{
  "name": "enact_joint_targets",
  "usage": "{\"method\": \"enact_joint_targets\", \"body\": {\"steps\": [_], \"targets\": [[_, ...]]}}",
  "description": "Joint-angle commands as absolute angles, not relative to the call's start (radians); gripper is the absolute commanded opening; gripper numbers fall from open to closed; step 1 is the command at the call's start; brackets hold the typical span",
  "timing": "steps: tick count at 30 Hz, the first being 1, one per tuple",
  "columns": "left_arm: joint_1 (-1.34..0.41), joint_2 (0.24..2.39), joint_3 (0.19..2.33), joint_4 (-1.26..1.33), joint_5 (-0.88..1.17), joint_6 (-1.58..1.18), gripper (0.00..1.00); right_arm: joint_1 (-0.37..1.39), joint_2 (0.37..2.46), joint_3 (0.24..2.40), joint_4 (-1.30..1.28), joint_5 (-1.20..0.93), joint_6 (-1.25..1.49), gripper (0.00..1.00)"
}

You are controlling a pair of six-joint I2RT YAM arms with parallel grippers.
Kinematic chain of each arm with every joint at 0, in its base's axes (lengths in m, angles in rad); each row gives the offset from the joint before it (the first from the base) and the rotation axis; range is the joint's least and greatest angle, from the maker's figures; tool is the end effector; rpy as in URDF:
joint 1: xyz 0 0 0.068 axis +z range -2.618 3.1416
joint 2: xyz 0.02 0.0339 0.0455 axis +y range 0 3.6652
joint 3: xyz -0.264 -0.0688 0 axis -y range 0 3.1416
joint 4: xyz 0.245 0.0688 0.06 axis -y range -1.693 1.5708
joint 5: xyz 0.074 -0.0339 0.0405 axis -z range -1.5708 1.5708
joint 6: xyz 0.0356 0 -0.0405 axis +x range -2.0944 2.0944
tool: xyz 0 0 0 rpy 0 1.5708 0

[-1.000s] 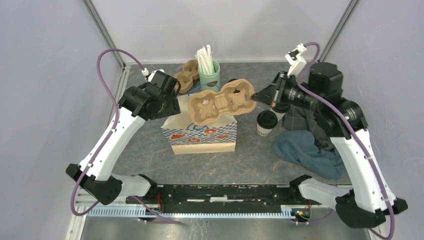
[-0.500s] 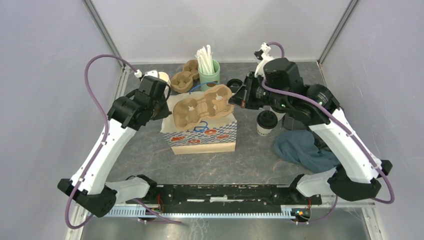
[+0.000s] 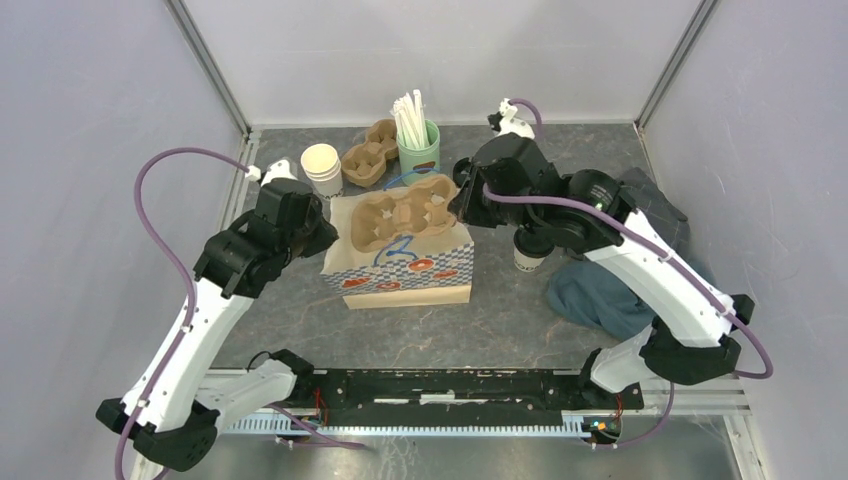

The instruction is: Pack the takeout coffee

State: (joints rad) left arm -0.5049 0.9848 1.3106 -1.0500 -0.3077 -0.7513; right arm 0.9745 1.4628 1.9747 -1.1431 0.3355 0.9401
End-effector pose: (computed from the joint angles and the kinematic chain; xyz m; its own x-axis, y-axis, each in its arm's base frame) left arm 0.1520 -0.0717 0.3972 -0.6029 -0.4101 -0.6844 -0.2040 0.9085 -0.3646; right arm 0.1572 0.2107 0.4848 -0.7059 0.3179 -0.6330 -0.1051 0.8367 0.5374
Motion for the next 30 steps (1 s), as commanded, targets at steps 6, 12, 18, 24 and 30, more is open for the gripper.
{"method": "enact_joint_targets", "body": {"steps": [6,12,18,24,30], "targets": [[-0.499,0.956,1.275,-0.952,-0.267,-0.933,0.02,1.118,1.541,2.009,-1.212,0.556,1.104,0.00],[-0.499,0.954,1.278,-0.952,-0.257,-0.936,0.02,1.157,1.578,1.955,-1.171,0.607,1.154,0.00],[-0.499,0.915,1.248,-0.931,-0.252,-0.915,0.02,1.158,1.656,1.933,-1.122,0.614,1.152,0.00],[-0.499,0.889,1.243,-0.927,-0.252,-0.914,0.02,1.158,1.708,1.901,-1.100,0.616,1.149,0.00],[-0.499,0.888,1.231,-0.928,-0.257,-0.909,0.02,1.134,1.743,1.957,-1.158,0.623,1.102,0.00]]}}
